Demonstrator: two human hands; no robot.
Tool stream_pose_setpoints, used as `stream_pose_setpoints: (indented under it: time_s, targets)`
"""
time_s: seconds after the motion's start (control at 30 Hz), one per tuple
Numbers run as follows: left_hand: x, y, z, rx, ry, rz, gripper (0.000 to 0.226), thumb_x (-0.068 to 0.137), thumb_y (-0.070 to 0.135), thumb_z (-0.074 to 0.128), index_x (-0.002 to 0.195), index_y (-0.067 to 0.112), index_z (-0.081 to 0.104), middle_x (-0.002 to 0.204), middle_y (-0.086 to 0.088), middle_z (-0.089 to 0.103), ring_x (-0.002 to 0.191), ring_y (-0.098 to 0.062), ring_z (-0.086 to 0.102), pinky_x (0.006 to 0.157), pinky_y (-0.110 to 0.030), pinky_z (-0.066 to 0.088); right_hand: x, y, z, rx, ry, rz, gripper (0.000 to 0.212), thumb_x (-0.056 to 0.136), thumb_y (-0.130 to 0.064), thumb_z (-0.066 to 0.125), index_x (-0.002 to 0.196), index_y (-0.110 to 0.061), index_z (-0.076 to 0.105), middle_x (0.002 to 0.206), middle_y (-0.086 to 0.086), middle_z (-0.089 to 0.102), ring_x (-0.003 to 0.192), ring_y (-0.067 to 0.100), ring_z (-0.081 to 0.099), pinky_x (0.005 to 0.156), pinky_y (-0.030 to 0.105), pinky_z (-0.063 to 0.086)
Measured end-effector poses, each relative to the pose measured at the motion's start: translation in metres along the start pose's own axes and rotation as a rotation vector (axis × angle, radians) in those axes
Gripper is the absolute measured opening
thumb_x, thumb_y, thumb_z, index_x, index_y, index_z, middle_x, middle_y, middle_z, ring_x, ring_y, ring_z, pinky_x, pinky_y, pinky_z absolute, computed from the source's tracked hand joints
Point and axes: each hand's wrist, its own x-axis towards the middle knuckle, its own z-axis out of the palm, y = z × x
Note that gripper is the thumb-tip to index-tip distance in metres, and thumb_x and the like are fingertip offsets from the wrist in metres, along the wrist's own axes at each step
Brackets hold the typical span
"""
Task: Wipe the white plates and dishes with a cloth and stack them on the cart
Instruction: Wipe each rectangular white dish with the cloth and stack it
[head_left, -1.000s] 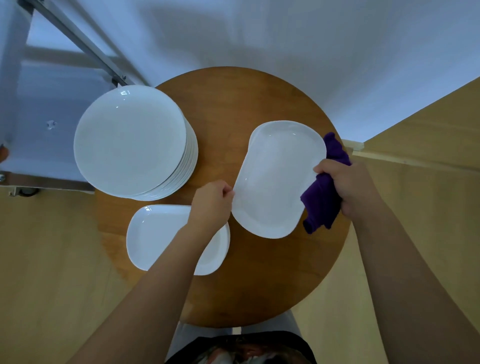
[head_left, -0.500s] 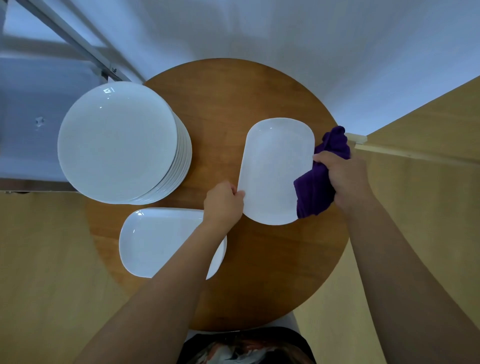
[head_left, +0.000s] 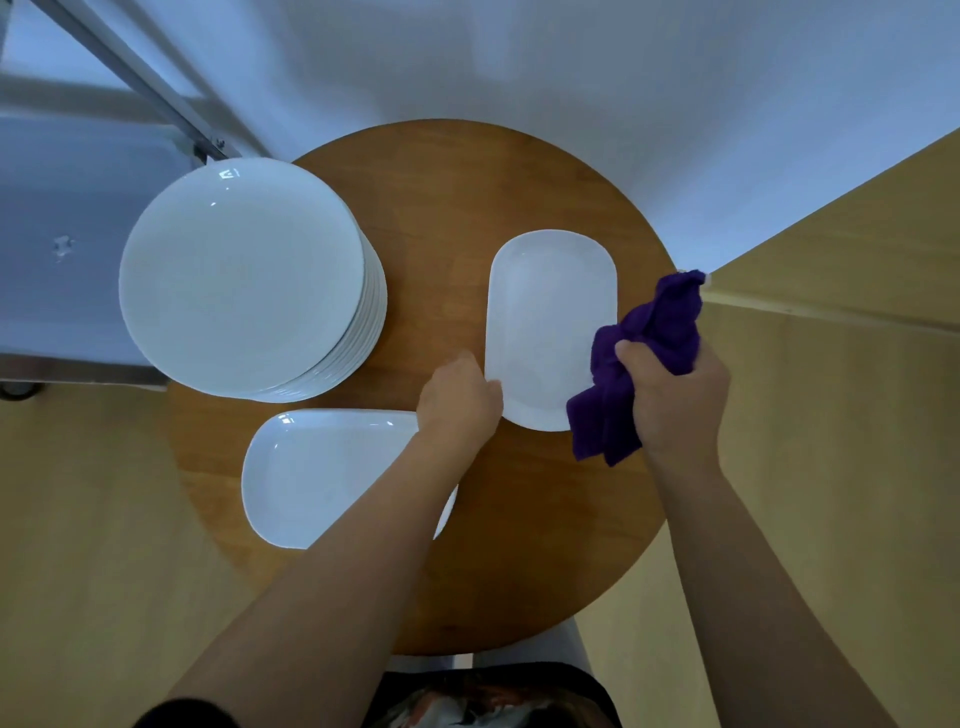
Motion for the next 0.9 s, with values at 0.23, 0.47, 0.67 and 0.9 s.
stream_pose_setpoints:
  time_s: [0.23, 0.47, 0.67, 0.9]
  targets:
    - [-0.047, -0.068, -0.032, -0.24, 0.236, 0.288, 0.009, 0.09, 0.019, 0.058, 0.086, 0.025, 0.053, 0.079, 0.013, 0.054, 0.073, -0.002, 0.052, 0.062, -0.008, 0.035, -0.056, 0.002, 0.035, 0.015, -0.111, 0.05, 0.019, 0.079, -0.013, 0.069, 0.079, -0.029, 0.057, 0.062, -0.017, 0.061, 0.057, -0.002, 0.059, 0.049, 0.013, 0.047]
    - [-0.064, -0.197, -0.062, -0.049, 0.421, 0.006, 0.033, 0.092, 0.025, 0.057, 0.119, 0.005, 0.06, 0.113, -0.014, 0.061, 0.106, -0.027, 0.053, 0.089, -0.033, 0.041, -0.116, 0.006, 0.078, 0.016, -0.159, 0.111, 0.024, 0.079, -0.013, 0.069, 0.078, -0.031, 0.053, 0.069, -0.014, 0.06, 0.065, 0.009, 0.06, 0.051, 0.015, 0.048]
    - [-0.05, -0.232, -0.063, -0.112, 0.275, -0.063, 0.025, 0.096, 0.022, 0.052, 0.102, 0.004, 0.068, 0.096, -0.013, 0.063, 0.08, -0.021, 0.055, 0.068, -0.029, 0.043, -0.152, 0.013, 0.108, -0.005, -0.211, 0.111, 0.021, 0.08, -0.016, 0.07, 0.079, -0.031, 0.055, 0.071, -0.01, 0.062, 0.065, 0.01, 0.059, 0.053, 0.017, 0.047]
    - [-0.043, -0.231, -0.064, -0.119, 0.26, -0.062, 0.021, 0.095, 0.014, 0.051, 0.096, 0.003, 0.069, 0.092, -0.014, 0.064, 0.074, -0.022, 0.056, 0.064, -0.027, 0.044, -0.173, 0.024, 0.123, -0.026, -0.209, 0.123, 0.021, 0.08, -0.016, 0.07, 0.079, -0.031, 0.055, 0.065, -0.013, 0.06, 0.059, 0.004, 0.06, 0.047, 0.011, 0.046]
